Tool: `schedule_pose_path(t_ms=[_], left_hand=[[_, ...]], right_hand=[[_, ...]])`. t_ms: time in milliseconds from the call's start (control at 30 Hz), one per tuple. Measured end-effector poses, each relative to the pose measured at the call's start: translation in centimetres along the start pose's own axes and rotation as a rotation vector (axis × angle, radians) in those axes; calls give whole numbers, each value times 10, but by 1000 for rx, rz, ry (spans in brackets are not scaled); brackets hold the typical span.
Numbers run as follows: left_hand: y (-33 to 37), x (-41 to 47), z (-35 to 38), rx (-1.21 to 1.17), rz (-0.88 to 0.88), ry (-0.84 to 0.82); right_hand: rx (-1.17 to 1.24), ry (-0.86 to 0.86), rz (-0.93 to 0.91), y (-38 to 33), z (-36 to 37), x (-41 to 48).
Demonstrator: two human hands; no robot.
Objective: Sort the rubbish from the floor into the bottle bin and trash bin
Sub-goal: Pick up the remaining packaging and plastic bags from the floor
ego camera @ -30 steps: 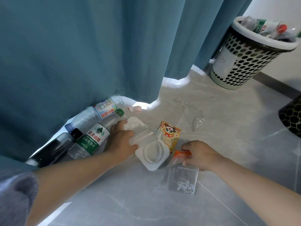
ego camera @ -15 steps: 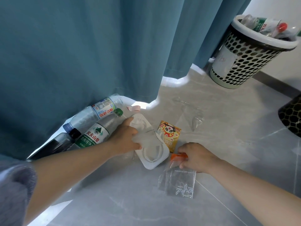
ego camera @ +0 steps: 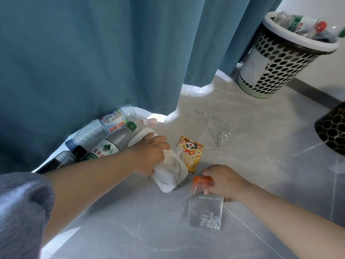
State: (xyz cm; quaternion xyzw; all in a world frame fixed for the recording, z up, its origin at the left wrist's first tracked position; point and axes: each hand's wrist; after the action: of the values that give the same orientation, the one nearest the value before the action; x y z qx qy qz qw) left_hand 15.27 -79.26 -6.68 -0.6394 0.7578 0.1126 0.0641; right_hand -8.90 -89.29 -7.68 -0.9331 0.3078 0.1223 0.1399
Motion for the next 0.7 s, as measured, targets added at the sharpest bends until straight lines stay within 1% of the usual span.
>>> schedule_pose_path(t_ms=[200, 333, 467, 533, 633, 700], left_hand=[[-1, -3, 6, 16, -25, 120], [-3, -9, 9, 14, -66, 125], [-5, -14, 11, -3, -70, 151], [-4, -16, 12, -26, -82, 181], [-2, -18, 13, -91, -134, 276], [-2, -19, 12, -136, -165, 287]], right_hand=[[-16, -2, -15, -1, -1, 2], [-19, -10, -13, -3, -1, 2], [-19, -12, -6, -3, -2, 4], [-20, -13, -5, -4, -2, 4], [-32, -12, -8, -6, -2, 4], [-36, -14, -8, -7, -2, 4]])
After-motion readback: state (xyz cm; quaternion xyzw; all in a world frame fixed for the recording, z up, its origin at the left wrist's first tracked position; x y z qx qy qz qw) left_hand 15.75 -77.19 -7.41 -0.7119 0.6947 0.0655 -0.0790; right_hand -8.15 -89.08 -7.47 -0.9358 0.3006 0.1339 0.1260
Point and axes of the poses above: each hand's wrist, its own x-axis towards the middle knuckle, its own z-axis out of the palm, y = z × x, and after that the axes turned 10 degrees about y, right-handed
